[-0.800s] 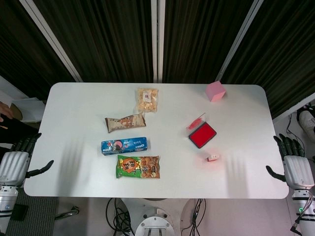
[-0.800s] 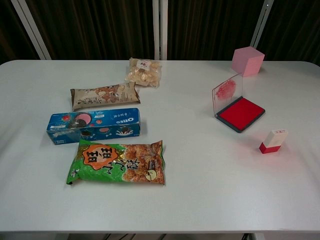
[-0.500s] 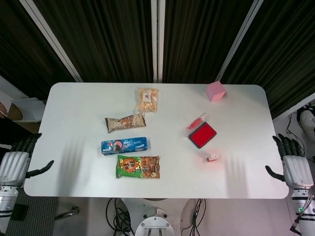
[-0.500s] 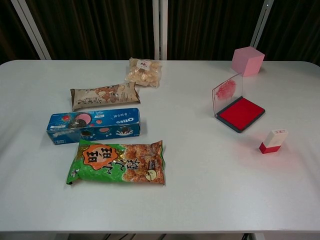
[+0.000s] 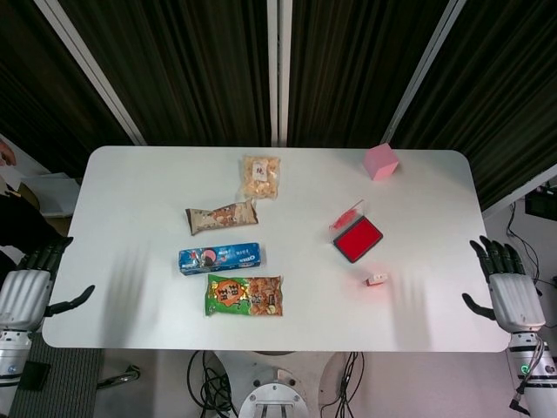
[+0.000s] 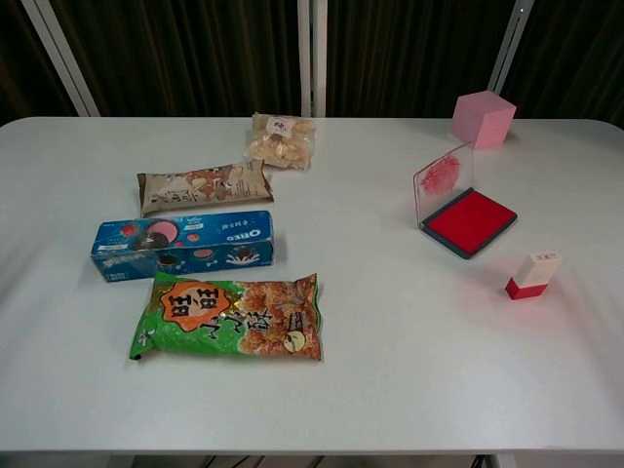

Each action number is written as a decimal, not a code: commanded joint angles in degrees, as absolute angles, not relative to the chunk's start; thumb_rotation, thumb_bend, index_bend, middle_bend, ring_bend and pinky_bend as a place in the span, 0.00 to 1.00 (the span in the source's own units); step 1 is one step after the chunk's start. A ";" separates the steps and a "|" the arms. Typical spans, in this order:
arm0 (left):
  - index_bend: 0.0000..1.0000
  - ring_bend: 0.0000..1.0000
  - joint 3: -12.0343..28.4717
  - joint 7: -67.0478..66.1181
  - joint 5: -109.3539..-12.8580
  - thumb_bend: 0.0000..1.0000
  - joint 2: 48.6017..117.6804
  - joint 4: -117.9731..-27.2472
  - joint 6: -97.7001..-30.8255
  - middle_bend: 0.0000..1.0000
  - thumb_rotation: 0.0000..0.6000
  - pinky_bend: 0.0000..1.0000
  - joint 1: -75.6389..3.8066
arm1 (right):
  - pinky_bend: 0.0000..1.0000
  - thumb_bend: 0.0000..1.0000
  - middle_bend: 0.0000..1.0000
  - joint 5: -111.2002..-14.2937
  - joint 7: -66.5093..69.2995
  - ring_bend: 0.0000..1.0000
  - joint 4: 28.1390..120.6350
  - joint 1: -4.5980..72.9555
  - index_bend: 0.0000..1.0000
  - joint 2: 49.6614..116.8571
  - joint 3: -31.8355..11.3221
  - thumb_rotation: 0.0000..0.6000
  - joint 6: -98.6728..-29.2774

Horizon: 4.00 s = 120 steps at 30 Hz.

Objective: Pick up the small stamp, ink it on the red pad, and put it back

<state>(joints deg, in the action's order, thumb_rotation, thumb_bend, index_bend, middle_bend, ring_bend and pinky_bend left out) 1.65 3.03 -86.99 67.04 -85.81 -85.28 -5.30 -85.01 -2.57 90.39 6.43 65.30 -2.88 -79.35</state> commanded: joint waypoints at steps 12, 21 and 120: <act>0.09 0.12 1.62 3.81 -86.92 0.17 68.21 -84.52 -84.30 0.12 0.30 0.21 -5.89 | 0.00 0.14 0.06 -86.69 -28.01 0.00 93.02 13.39 0.01 75.01 -1.74 1.00 -70.24; 0.09 0.12 1.52 4.76 -86.73 0.17 68.06 -83.84 -84.35 0.12 0.30 0.21 -5.67 | 0.00 0.15 0.15 -82.98 -31.02 0.00 87.44 16.10 0.10 83.89 -2.94 1.00 -67.03; 0.09 0.12 1.26 7.42 -85.78 0.17 68.03 -81.11 -83.08 0.12 0.30 0.21 -5.38 | 0.78 0.34 0.54 -63.96 -33.43 0.60 73.63 33.06 0.62 94.36 -14.55 1.00 -54.94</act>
<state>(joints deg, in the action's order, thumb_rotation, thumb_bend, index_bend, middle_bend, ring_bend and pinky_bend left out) 1.27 7.42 -85.77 68.04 -81.11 -83.09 -5.39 -65.10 -32.37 74.45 32.20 93.74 -14.23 -55.89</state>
